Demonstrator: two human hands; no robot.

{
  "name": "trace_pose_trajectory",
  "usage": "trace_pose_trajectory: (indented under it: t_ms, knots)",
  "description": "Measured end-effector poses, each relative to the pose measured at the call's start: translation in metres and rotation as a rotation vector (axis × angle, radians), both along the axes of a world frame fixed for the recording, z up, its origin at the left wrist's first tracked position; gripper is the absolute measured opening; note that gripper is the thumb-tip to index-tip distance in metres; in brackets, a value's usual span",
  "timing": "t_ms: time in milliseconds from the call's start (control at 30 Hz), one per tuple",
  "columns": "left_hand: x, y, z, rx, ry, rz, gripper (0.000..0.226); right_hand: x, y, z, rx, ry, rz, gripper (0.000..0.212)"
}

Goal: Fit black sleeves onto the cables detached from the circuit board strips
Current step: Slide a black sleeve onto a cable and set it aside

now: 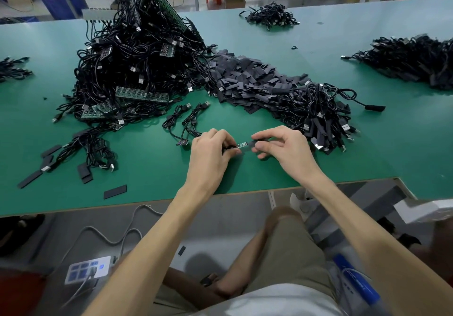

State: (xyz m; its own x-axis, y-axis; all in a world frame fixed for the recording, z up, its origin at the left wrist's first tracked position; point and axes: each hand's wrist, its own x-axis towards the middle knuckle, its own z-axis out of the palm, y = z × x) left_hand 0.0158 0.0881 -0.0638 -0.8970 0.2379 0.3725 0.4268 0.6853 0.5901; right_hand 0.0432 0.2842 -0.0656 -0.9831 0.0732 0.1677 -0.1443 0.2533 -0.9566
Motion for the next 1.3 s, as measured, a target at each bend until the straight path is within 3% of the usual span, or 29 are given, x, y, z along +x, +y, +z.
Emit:
trace_pose_trajectory:
  t_ms: [433,1300]
  knots:
    - [-0.0016,0.0002,-0.0011,-0.038,0.054,-0.022,0.017,0.0000,-0.0020,0.0008,0.028,0.023,-0.026,0.007]
    - [0.0044,0.0014,0.0015,-0.027,0.119,-0.097,0.017,0.0008,-0.0030,0.0013,0.039,0.026,0.050,0.014]
